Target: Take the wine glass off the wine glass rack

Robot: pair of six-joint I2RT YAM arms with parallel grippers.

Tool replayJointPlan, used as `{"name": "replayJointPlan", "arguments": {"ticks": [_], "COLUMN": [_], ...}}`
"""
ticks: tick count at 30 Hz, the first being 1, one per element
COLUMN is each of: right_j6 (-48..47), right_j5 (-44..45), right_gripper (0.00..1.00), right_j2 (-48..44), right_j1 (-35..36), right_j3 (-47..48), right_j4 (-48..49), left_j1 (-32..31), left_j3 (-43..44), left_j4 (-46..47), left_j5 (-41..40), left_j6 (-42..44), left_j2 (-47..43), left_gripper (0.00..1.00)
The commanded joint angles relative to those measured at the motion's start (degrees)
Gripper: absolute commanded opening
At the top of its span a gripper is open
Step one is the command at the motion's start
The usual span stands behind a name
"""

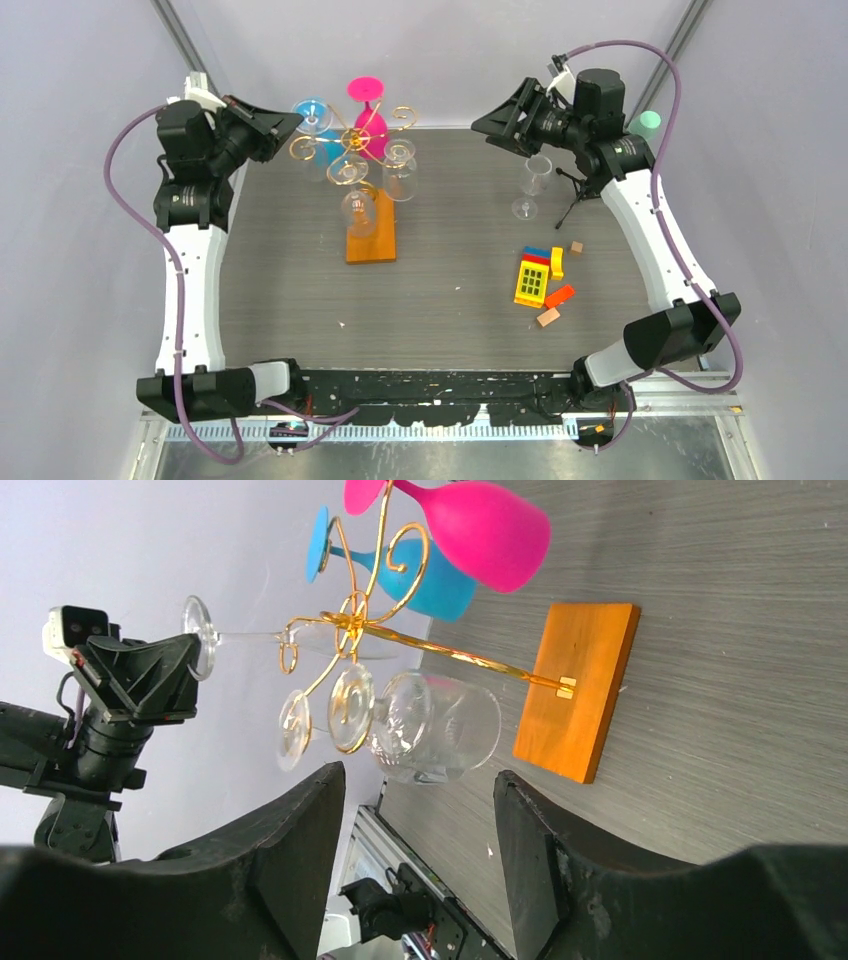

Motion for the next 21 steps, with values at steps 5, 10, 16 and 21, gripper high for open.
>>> {"name": "replayJointPlan", "arguments": {"ticks": [5,10,16,21], "right_j6": [1.16,2.12,3.02,3.46], "right_j5": [-2.53,-2.47,-1.42,-1.36], "right_gripper": [0.62,0.62,0.62,0.62], "right_j2": [-4.2,-5.52,-6.95,-6.97], "right_j1": [0.02,0.02,0.02,0.07], "right_j3": [-1.64,-2.87,-4.05,-3.97], "right_j4": [5.23,6.37,7.07,7.21], "left_j1": [-0.03,-0.01,-0.01,-0.01], "left_j3": [-1.89,-1.53,-1.02,-1.27], "left_j4": [-0.71,2.79,5.67,2.25], "left_j5": [-0.75,-0.12,3.41,4.55], "left_j6": [0.54,-0.89,-5.6,-5.68], "left_j2": [-3.89,-3.46,-1.65,-2.03], "left_gripper": [0.0,0.0,0.0,0.0]}}
